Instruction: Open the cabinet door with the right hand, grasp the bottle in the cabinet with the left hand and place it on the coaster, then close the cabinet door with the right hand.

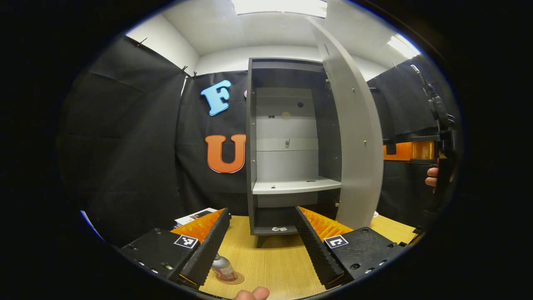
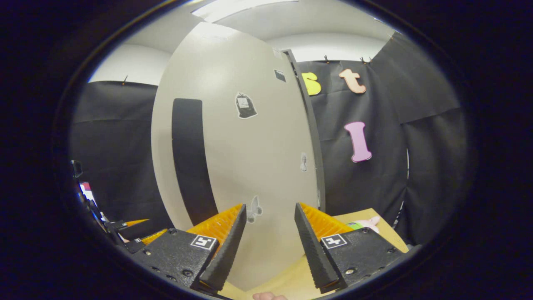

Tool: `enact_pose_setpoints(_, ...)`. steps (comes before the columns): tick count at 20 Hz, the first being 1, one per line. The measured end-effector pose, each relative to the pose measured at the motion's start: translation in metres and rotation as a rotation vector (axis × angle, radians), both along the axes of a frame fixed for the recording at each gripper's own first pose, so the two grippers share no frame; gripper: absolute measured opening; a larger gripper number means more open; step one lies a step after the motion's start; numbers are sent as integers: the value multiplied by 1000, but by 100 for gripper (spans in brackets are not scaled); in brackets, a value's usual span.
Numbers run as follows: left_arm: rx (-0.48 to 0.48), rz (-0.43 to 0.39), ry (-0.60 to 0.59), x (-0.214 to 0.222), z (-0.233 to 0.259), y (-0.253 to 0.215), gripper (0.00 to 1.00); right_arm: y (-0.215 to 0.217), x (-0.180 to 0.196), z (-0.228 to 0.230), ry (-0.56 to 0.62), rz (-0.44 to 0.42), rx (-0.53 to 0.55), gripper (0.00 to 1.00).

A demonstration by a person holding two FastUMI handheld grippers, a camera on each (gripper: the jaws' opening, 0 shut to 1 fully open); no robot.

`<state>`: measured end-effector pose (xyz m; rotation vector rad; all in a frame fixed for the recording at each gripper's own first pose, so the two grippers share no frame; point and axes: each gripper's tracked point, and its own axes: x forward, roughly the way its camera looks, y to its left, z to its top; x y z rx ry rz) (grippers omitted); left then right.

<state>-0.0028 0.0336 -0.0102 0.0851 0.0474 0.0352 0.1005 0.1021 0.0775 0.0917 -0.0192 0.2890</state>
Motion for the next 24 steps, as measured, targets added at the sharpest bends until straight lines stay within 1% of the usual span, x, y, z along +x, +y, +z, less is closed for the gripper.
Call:
enact_pose_setpoints(8, 2, 24, 2, 5, -6, 31, 94, 78, 42, 0, -21, 103, -38, 78)
enact_pose_setpoints(11, 3, 40, -2, 6, -7, 42, 94, 93, 57, -1, -37, 95, -81, 78)
enact_pose_setpoints(13, -2, 54, -11, 5, -7, 48, 94, 97, 54, -1, -51, 87, -97, 78)
enact_pose_setpoints(16, -8, 63, -23, 1, -7, 50, 94, 86, 48, 3, -80, 43, -108, 78)
enact_pose_setpoints(18, -15, 61, -37, -2, -3, 47, 94, 70, 41, 5, -92, 2, -108, 78)
enact_pose_setpoints(21, -8, 68, -57, -5, 4, 46, 94, 28, 19, 6, -105, -75, -91, 78)
enact_pose_setpoints(24, -5, 58, -73, -9, 12, 35, 94, -21, -12, 7, -121, -180, -82, 78)
